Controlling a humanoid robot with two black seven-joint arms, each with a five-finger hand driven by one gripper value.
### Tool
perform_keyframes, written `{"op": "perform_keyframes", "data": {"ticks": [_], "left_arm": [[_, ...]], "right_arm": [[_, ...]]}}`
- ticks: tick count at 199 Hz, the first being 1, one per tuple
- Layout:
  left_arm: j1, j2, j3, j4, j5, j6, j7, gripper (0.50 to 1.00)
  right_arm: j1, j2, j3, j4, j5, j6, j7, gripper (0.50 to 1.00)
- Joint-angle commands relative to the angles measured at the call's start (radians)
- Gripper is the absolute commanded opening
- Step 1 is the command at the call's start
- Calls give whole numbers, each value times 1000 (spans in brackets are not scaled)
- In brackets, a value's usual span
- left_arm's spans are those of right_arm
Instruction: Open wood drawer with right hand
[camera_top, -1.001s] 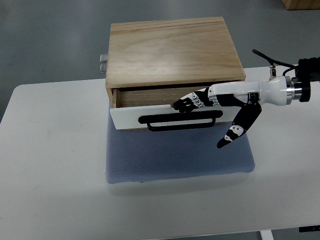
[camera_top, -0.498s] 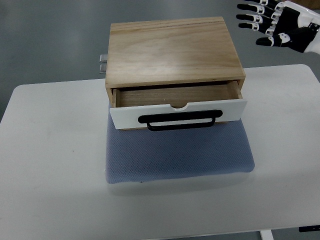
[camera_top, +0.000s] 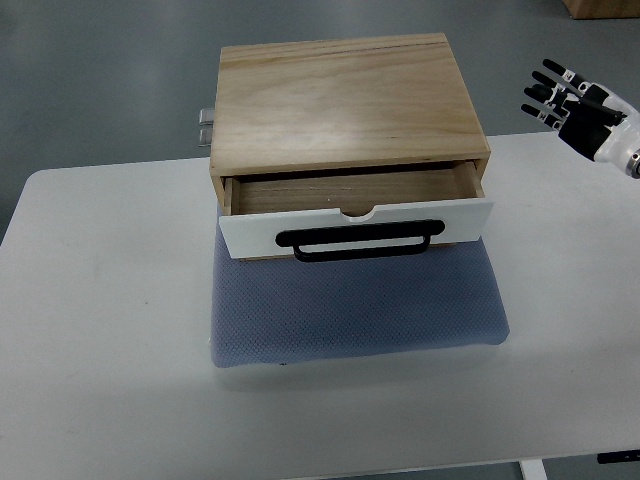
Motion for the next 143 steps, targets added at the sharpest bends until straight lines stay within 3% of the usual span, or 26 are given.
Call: {"op": "perform_keyframes", "data": {"ticks": [1,143], "left_arm": [[0,0,0,0,0,0,0,1000],[0,0,0,0,0,0,0,1000]], "right_arm": [[-2,11,-2,-5,35,-12,-24,952],[-36,27,-14,3,52,39,-13,954]]}}
